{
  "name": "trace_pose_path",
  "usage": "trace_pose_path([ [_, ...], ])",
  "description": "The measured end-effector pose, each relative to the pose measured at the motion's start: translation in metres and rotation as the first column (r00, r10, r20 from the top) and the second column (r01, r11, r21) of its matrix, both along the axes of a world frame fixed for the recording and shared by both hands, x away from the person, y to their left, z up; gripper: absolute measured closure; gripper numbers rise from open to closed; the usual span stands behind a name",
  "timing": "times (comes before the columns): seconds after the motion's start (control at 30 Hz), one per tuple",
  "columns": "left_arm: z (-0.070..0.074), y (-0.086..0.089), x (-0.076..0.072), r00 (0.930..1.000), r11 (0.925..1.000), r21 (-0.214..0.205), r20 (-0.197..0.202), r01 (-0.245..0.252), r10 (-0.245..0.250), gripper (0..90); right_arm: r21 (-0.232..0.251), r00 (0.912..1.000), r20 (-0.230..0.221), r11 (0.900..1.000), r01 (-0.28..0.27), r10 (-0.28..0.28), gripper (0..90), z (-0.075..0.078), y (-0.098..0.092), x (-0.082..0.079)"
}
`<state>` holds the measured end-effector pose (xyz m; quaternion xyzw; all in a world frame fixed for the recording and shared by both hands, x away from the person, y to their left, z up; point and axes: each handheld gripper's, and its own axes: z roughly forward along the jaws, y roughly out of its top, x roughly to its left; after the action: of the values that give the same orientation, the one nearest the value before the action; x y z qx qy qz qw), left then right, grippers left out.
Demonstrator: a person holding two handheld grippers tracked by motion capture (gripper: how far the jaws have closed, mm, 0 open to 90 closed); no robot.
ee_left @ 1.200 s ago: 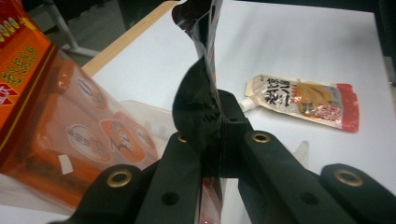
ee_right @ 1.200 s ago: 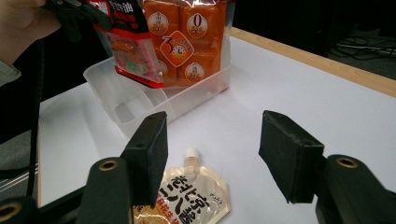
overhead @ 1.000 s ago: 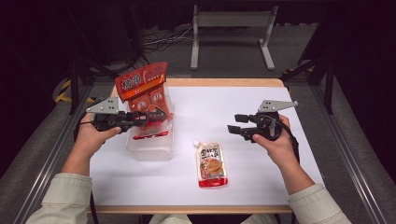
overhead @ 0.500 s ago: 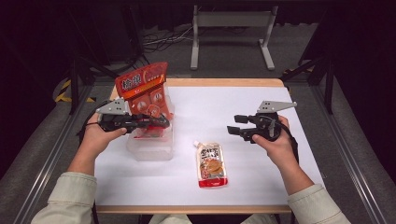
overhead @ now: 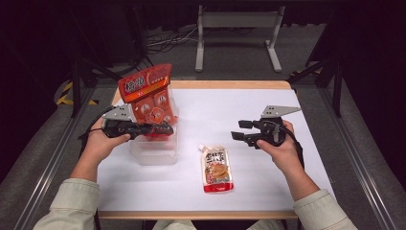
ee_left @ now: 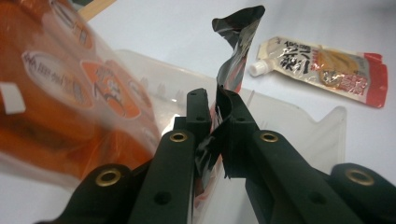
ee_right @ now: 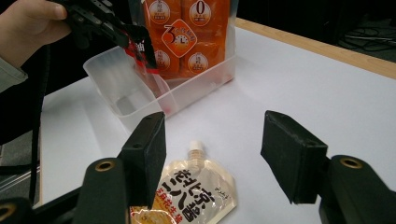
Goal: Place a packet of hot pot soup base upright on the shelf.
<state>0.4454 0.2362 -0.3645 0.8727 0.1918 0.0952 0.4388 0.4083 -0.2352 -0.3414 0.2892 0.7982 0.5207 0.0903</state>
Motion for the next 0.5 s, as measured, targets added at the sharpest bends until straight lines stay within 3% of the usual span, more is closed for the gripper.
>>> trace_pose_path([
  [0.13,-0.0035,0.0039,0.0,0.9997,0.9998,-0.001,-0.015,-0.021,0.021,81.5,-0.003,1.0,-0.001,1.0,0.001,-0.001,39.8,-0.0015,0.0007,0.0004],
  [0.27,-0.0046,0.0044,-0.0002,0.9987,0.9986,-0.007,-0.001,-0.052,0.052,72.1,-0.005,1.0,-0.002,1.0,0.001,-0.001,39.4,-0.0023,0.0014,0.0008],
  [0.33,-0.0038,0.0036,-0.0017,0.997,0.9974,-0.008,0.031,-0.071,0.072,60.4,-0.005,1.0,-0.001,1.0,-0.001,0.001,38.9,-0.0025,0.0021,0.0008],
  [0.5,-0.0001,0.0019,-0.006,0.9936,0.9942,-0.048,0.054,-0.097,0.099,36.5,-0.007,1.0,0.002,1.0,-0.002,0.002,38.6,-0.003,0.0019,0.0012],
])
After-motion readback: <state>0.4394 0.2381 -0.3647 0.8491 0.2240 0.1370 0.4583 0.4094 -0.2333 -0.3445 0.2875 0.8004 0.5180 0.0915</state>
